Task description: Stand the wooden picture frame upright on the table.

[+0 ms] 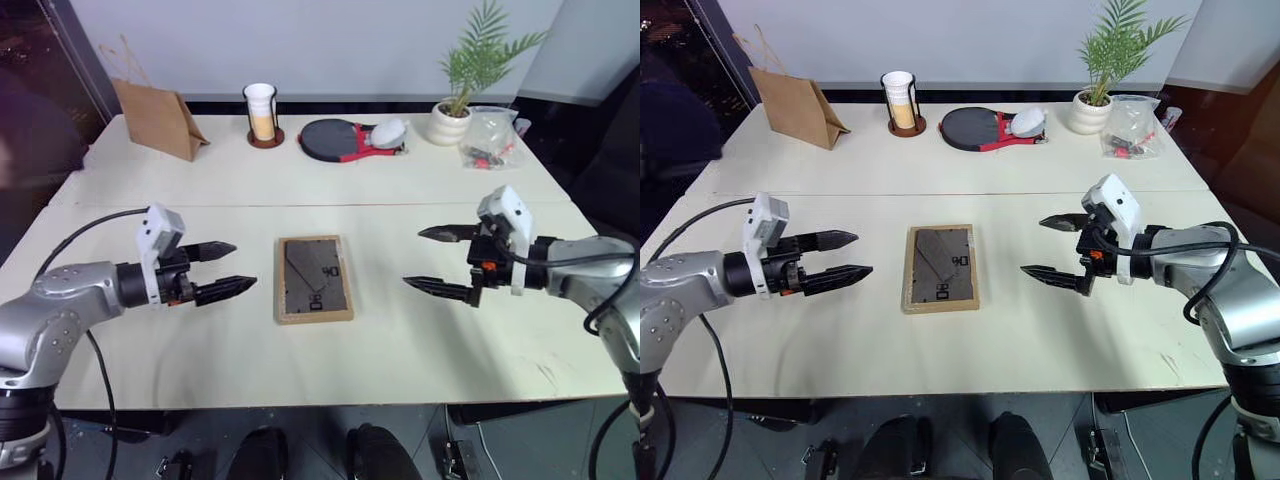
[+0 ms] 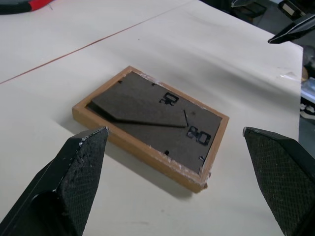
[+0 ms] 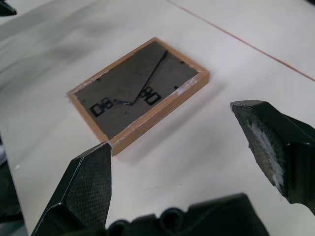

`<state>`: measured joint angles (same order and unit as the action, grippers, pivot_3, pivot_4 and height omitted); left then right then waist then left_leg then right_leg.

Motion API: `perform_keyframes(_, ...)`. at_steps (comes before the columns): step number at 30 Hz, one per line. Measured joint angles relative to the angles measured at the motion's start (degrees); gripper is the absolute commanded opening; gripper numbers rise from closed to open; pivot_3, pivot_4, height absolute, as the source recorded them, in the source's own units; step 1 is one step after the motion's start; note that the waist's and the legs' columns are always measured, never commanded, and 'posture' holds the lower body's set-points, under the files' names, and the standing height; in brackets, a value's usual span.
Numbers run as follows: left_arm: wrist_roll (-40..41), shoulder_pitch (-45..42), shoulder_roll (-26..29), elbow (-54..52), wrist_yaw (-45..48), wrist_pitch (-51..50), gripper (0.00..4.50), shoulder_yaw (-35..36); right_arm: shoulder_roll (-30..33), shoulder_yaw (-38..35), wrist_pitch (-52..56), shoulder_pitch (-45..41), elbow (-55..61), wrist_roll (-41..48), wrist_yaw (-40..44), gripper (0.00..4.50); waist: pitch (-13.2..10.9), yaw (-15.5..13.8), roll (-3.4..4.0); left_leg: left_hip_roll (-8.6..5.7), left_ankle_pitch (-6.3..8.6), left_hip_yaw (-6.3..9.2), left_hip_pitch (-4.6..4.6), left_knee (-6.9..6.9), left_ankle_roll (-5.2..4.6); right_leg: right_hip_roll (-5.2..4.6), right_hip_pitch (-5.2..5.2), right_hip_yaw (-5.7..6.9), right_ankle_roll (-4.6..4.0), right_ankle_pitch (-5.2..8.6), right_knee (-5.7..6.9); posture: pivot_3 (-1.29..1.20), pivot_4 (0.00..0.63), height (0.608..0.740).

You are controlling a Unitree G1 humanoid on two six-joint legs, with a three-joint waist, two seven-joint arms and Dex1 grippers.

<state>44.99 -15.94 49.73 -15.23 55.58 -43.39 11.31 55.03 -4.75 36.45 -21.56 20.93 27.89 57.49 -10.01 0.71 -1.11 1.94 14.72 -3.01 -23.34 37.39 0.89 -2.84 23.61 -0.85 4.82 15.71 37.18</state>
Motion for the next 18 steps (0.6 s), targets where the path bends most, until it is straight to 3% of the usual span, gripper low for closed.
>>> perform_keyframes(7, -3.2, -1.5, -0.7, 1.8, 2.7, 2.3, 4.5, -3.7, 0.1, 0.3, -0.2, -0.1, -1.0, -0.1, 1.5, 4.46, 0.0, -0.1, 0.0, 0.01, 0.0, 0.0, -0.02, 0.04, 0.0, -0.04, 0.0, 0.0, 0.0, 0.0, 0.0, 0.0, 0.15, 0.74)
perform_keyframes(18, -4.6, -0.5, -2.4, 1.1, 2.8, 2.9, 4.5, -4.0, -1.2, 2.6, -2.6, -1.4, -3.9, -2.4, 1.7, 4.46, 0.0, 0.0, 0.0, 0.03, 0.0, 0.01, -0.02, 0.03, 0.0, -0.02, 0.01, 0.0, 0.01, -0.01, 0.02, 0.0, 0.15, 0.74)
